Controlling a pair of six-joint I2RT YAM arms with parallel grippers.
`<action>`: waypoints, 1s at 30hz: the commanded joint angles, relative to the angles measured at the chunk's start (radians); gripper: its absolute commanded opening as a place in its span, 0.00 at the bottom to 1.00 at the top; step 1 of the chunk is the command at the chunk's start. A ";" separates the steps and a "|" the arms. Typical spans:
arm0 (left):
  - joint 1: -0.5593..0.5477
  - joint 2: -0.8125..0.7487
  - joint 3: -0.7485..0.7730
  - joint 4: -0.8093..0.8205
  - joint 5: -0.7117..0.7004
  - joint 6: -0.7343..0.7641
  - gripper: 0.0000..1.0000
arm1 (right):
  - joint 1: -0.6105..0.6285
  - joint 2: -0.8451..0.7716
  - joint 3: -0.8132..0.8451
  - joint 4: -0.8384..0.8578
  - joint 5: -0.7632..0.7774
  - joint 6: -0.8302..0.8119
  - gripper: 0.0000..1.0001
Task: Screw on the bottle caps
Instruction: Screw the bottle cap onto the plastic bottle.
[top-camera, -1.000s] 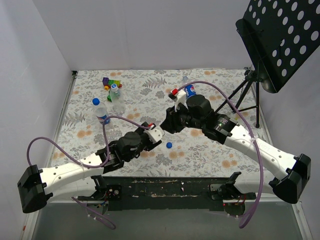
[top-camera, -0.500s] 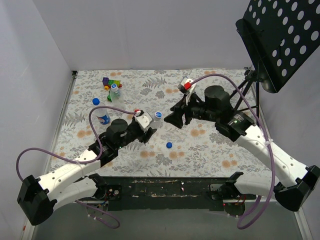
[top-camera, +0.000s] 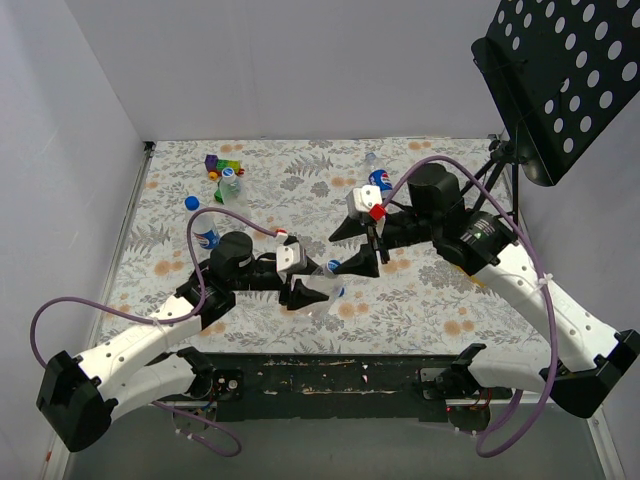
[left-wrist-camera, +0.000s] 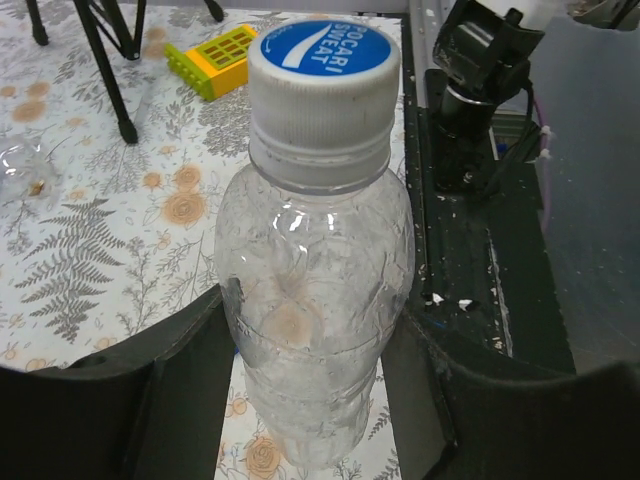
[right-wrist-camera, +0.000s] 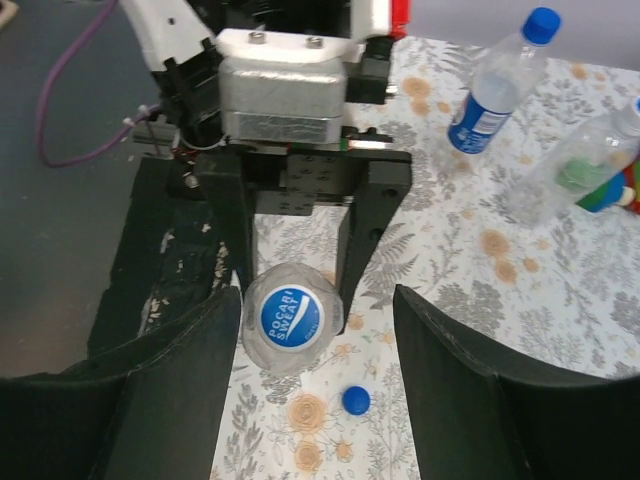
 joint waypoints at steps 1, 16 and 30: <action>0.008 0.002 0.045 0.008 0.100 -0.009 0.00 | -0.003 0.005 0.061 -0.110 -0.161 -0.133 0.68; 0.009 0.002 0.046 0.020 0.143 -0.022 0.00 | -0.001 0.049 0.077 -0.173 -0.230 -0.187 0.53; 0.022 -0.007 0.037 0.068 0.169 -0.058 0.00 | 0.003 0.078 0.081 -0.184 -0.219 -0.186 0.41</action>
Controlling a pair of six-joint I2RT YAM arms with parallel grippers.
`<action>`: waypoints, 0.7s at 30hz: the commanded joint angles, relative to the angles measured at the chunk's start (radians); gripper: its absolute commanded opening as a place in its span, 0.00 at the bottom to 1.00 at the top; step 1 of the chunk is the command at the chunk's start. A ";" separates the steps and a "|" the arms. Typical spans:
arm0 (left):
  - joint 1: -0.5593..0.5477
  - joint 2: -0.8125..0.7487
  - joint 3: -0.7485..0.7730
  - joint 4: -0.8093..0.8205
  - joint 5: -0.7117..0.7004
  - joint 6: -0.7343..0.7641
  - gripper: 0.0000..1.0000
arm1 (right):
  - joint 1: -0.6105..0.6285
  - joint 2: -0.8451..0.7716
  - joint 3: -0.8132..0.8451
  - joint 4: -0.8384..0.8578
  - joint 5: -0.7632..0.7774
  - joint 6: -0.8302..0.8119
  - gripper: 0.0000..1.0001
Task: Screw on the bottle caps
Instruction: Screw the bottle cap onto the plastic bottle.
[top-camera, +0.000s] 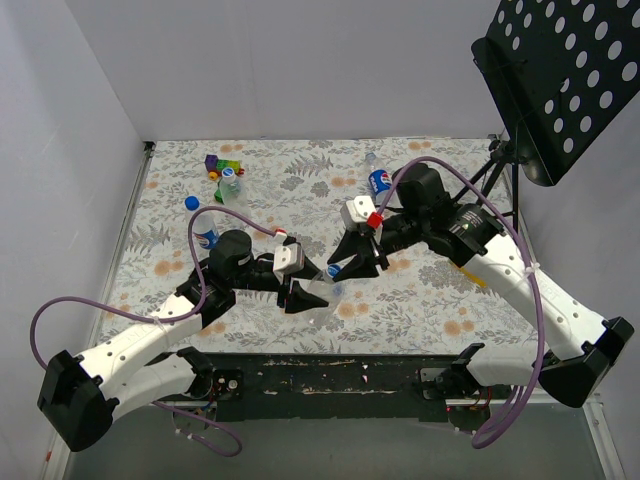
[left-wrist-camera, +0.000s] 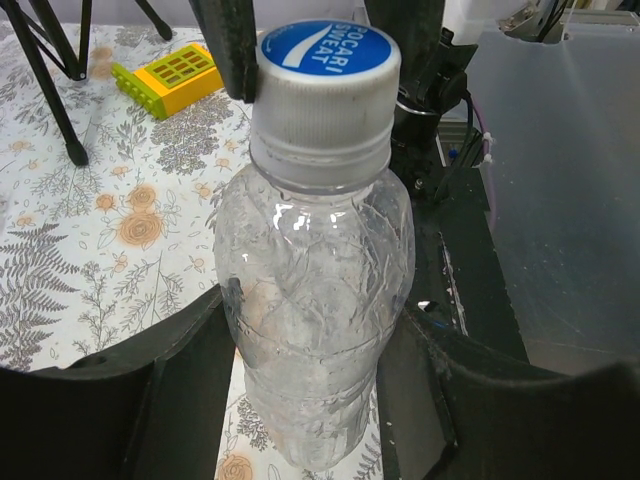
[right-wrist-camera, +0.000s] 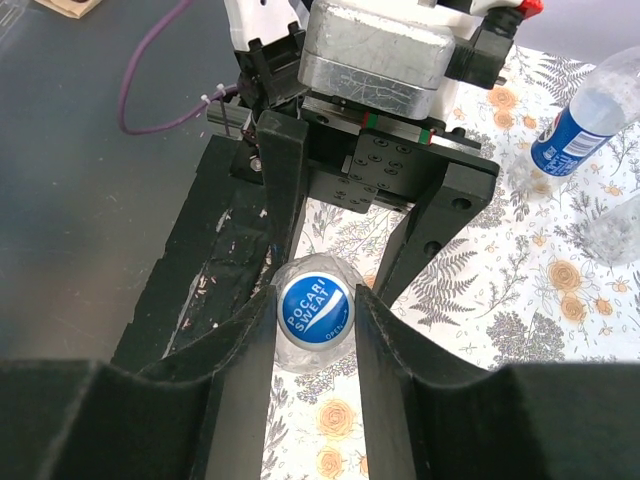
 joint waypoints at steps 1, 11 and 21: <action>0.011 -0.017 0.033 0.053 0.032 -0.023 0.00 | 0.006 0.006 0.042 -0.016 -0.012 -0.004 0.41; 0.012 -0.079 -0.014 0.112 -0.219 -0.025 0.00 | 0.069 0.022 0.006 0.100 0.231 0.205 0.12; 0.004 -0.191 -0.091 0.180 -0.637 0.012 0.00 | 0.158 0.038 -0.082 0.288 0.699 0.469 0.01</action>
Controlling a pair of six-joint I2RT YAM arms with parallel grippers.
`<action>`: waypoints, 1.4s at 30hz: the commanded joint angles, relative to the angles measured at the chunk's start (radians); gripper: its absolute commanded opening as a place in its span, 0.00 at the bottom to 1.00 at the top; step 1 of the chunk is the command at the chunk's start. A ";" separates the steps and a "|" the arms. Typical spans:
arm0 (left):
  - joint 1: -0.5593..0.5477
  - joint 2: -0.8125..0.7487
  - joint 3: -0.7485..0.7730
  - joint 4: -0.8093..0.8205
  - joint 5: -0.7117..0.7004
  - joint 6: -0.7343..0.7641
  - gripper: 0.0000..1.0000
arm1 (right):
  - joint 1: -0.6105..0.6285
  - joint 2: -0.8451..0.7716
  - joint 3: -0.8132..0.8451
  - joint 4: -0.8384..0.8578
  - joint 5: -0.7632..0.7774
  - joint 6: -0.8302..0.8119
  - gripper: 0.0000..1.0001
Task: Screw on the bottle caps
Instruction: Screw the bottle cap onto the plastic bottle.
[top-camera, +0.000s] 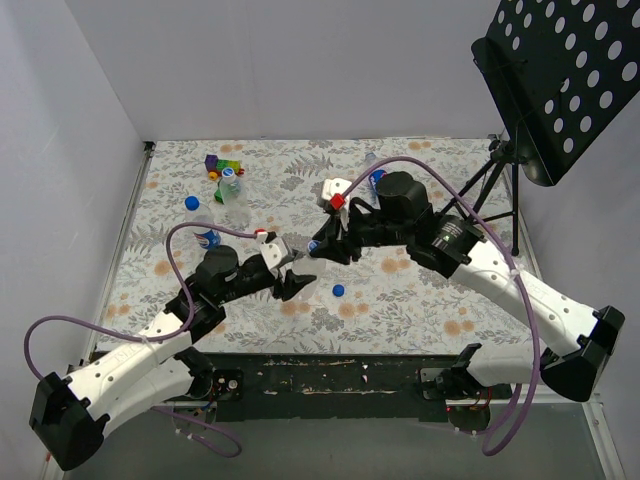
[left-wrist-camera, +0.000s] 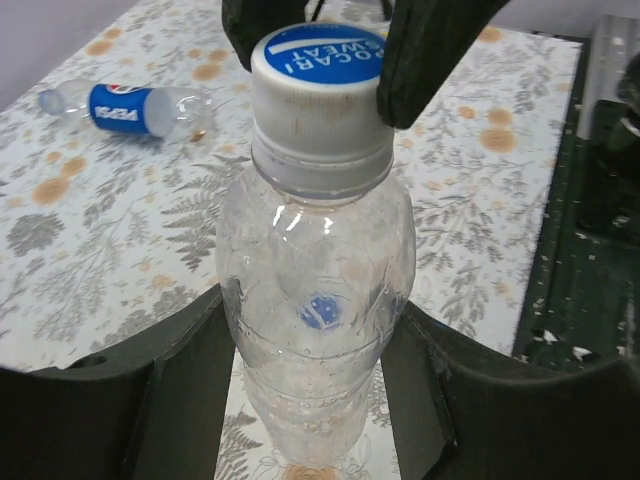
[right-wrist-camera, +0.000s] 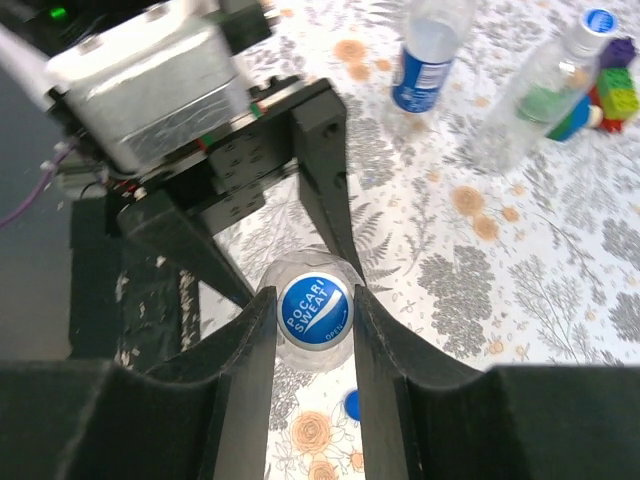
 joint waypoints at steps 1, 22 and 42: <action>-0.006 -0.047 0.011 0.142 -0.233 0.020 0.00 | 0.052 0.040 -0.017 0.022 0.288 0.160 0.01; -0.118 0.054 0.050 0.296 -1.110 0.121 0.00 | 0.202 0.239 0.169 -0.042 0.917 0.586 0.01; -0.160 0.163 -0.057 0.371 -1.181 -0.159 0.00 | 0.191 0.063 0.102 0.243 0.965 0.528 0.54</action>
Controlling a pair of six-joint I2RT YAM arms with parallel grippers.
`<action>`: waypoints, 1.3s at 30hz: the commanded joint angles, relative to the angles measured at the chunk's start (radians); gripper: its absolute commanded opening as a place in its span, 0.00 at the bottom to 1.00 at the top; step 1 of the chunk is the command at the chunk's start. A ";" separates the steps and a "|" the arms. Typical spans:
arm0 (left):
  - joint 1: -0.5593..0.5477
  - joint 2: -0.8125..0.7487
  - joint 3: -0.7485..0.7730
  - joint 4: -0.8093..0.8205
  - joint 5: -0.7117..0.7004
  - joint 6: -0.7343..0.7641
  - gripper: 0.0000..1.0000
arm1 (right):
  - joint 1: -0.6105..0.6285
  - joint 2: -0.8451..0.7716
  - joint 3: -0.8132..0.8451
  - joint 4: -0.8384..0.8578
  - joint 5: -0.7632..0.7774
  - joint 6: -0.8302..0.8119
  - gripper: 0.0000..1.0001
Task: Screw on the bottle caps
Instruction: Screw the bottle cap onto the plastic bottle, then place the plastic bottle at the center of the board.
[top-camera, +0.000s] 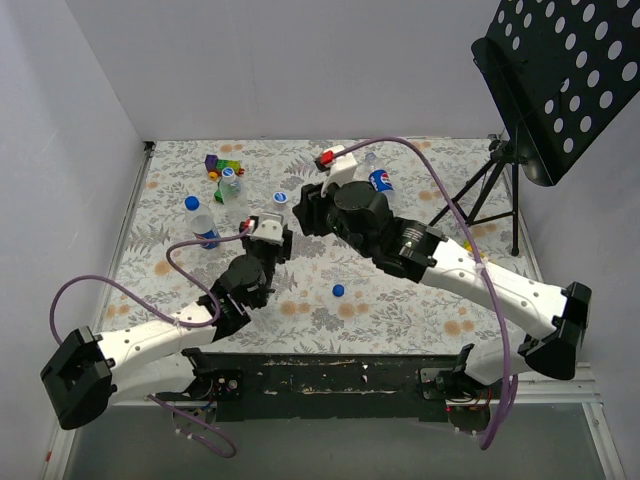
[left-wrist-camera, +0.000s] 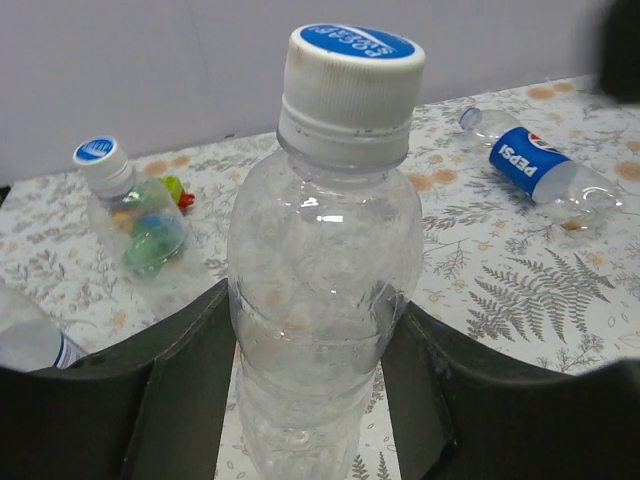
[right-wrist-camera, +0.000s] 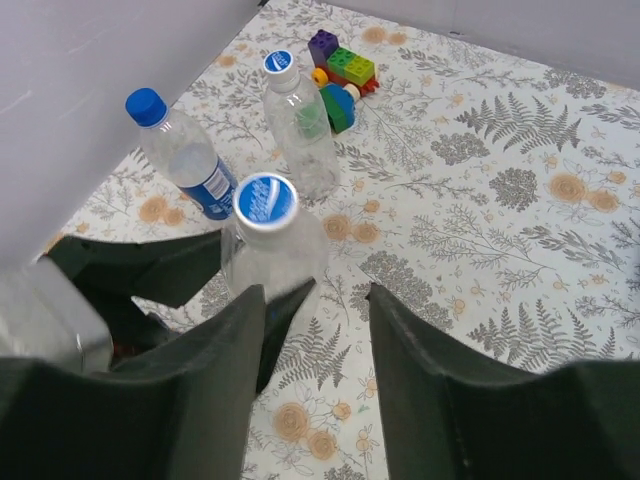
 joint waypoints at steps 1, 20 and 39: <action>0.115 -0.090 -0.047 -0.115 0.086 -0.293 0.00 | -0.020 -0.139 -0.032 0.065 -0.008 -0.069 0.60; 0.448 0.187 -0.198 0.415 0.416 -0.302 0.00 | -0.054 -0.739 -0.727 0.440 -0.044 -0.282 0.78; 0.524 0.365 -0.244 0.638 0.449 -0.258 0.13 | -0.057 -0.781 -0.810 0.416 -0.130 -0.330 0.78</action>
